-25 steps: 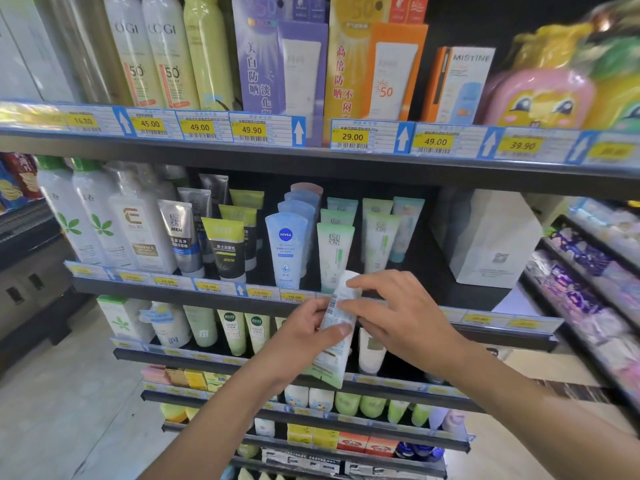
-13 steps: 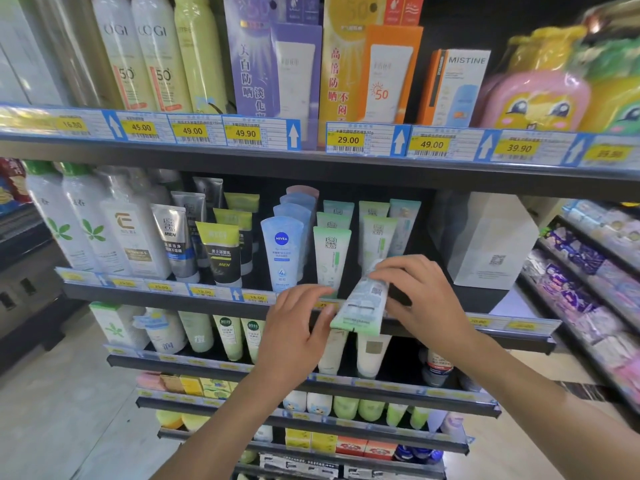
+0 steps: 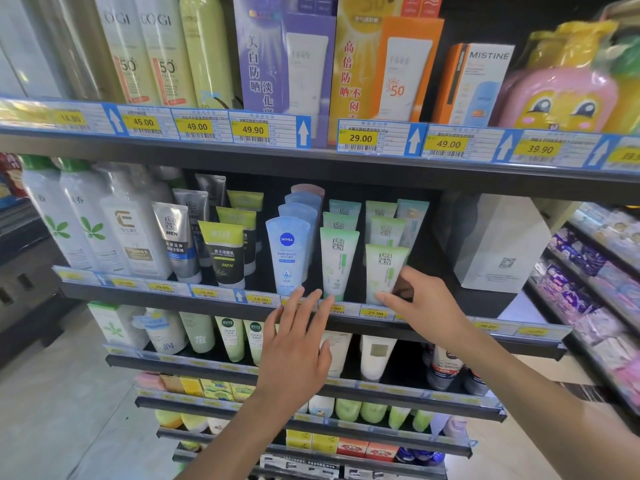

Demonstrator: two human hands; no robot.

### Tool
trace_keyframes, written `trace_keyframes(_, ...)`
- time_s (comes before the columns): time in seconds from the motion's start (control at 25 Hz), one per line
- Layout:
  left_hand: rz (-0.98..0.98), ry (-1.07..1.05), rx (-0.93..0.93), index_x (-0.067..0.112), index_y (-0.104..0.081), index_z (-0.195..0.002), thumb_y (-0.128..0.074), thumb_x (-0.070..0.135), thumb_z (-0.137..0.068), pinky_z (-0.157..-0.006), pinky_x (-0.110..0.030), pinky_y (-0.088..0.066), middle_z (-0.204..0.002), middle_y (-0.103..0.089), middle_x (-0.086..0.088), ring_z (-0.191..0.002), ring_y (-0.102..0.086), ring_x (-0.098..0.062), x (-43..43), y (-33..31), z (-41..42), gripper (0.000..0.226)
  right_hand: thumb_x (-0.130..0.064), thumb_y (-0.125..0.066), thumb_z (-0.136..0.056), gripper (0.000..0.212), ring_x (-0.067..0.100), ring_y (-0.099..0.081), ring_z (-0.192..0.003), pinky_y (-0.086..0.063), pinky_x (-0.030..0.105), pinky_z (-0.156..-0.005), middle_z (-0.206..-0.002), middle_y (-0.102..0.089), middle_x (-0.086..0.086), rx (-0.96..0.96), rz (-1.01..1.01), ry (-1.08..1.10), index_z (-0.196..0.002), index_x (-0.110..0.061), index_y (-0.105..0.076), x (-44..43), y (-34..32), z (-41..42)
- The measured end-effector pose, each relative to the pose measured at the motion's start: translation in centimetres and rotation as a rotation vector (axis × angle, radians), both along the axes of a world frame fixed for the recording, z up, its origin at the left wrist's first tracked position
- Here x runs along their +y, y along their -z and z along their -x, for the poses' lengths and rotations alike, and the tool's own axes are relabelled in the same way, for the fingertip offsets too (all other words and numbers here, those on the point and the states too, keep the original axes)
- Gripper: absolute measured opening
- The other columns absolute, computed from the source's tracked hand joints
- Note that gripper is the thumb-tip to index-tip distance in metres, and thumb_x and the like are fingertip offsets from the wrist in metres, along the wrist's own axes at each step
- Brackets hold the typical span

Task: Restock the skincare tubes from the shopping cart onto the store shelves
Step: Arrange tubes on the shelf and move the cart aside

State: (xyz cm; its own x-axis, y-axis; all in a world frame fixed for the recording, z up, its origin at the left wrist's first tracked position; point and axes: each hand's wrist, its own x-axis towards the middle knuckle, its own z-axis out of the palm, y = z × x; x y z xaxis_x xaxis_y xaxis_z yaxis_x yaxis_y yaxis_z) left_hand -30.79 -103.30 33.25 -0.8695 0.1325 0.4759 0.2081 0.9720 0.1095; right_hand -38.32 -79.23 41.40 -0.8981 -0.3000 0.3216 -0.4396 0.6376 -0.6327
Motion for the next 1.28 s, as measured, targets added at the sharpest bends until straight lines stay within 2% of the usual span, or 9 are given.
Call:
trace_keyframes(0.2,-0.002,-0.002,-0.003,0.024,-0.035,-0.159,-0.051,0.033,-0.091,-0.117,-0.054,-0.032,-0.162,-0.036,0.001,-0.158,-0.019,-0.024,0.0,0.2,0.2,0.07,-0.032,-0.076,-0.089,0.034,-0.008,-0.067,-0.09,-0.05,0.007,-0.077,-0.101,-0.074,-0.02,-0.072,0.007,0.037,-0.122,-0.03,-0.068,0.1,-0.2,0.8)
trace_keyframes(0.32,0.003,0.005,0.006,0.024,-0.035,-0.159,-0.053,0.033,-0.091,-0.117,-0.054,-0.031,-0.163,-0.036,0.002,-0.158,-0.019,-0.024,-0.2,0.4,0.3,0.071,-0.03,-0.076,-0.09,0.032,-0.009,-0.067,-0.091,-0.048,0.004,-0.075,-0.101,-0.074,-0.021,-0.087,0.008,0.04,-0.122,-0.029,-0.069,0.1,-0.2,0.8)
trace_keyframes(0.44,0.002,0.009,0.035,0.024,-0.036,-0.159,-0.055,0.031,-0.09,-0.117,-0.054,-0.031,-0.163,-0.037,0.001,-0.158,-0.02,-0.024,-0.3,0.6,0.5,0.071,-0.027,-0.076,-0.091,0.03,-0.008,-0.068,-0.09,-0.051,0.007,-0.078,-0.102,-0.074,-0.02,-0.103,0.021,0.033,-0.12,-0.028,-0.071,0.0,-0.3,0.5)
trace_keyframes(0.6,-0.003,0.017,0.085,0.023,-0.037,-0.158,-0.057,0.03,-0.09,-0.116,-0.055,-0.031,-0.161,-0.039,0.0,-0.157,-0.022,-0.025,-0.4,1.1,0.7,0.071,-0.026,-0.077,-0.09,0.028,-0.004,-0.07,-0.091,-0.056,0.018,-0.086,-0.102,-0.076,-0.017,-0.118,0.024,0.031,-0.118,-0.027,-0.073,-0.3,-0.5,0.3)
trace_keyframes(0.88,-0.064,0.038,0.147,0.021,-0.043,-0.155,-0.06,0.025,-0.088,-0.115,-0.055,-0.032,-0.158,-0.044,-0.001,-0.155,-0.027,-0.027,-0.2,1.5,0.8,0.07,-0.026,-0.076,-0.09,0.024,0.0,-0.072,-0.091,-0.056,0.02,-0.087,-0.099,-0.077,-0.017,-0.126,-0.013,0.064,-0.114,-0.027,-0.073,-0.3,-0.5,0.1)
trace_keyframes(1.16,-0.092,0.014,0.147,0.021,-0.042,-0.156,-0.062,0.025,-0.086,-0.117,-0.056,-0.031,-0.159,-0.043,-0.001,-0.155,-0.028,-0.026,-0.1,1.5,0.8,0.073,-0.028,-0.077,-0.09,0.025,-0.001,-0.071,-0.09,-0.055,0.015,-0.082,-0.099,-0.076,-0.017,-0.136,-0.035,0.063,-0.114,-0.027,-0.072,-0.7,-0.8,0.3)
trace_keyframes(1.28,-0.096,0.009,0.127,0.021,-0.04,-0.157,-0.063,0.025,-0.085,-0.119,-0.056,-0.029,-0.161,-0.04,-0.002,-0.156,-0.025,-0.026,0.0,1.6,0.7,0.076,-0.032,-0.077,-0.09,0.026,-0.002,-0.071,-0.089,-0.057,0.017,-0.081,-0.101,-0.077,-0.014,-0.156,-0.068,0.059,-0.115,-0.024,-0.074,-0.6,-1.0,0.3)
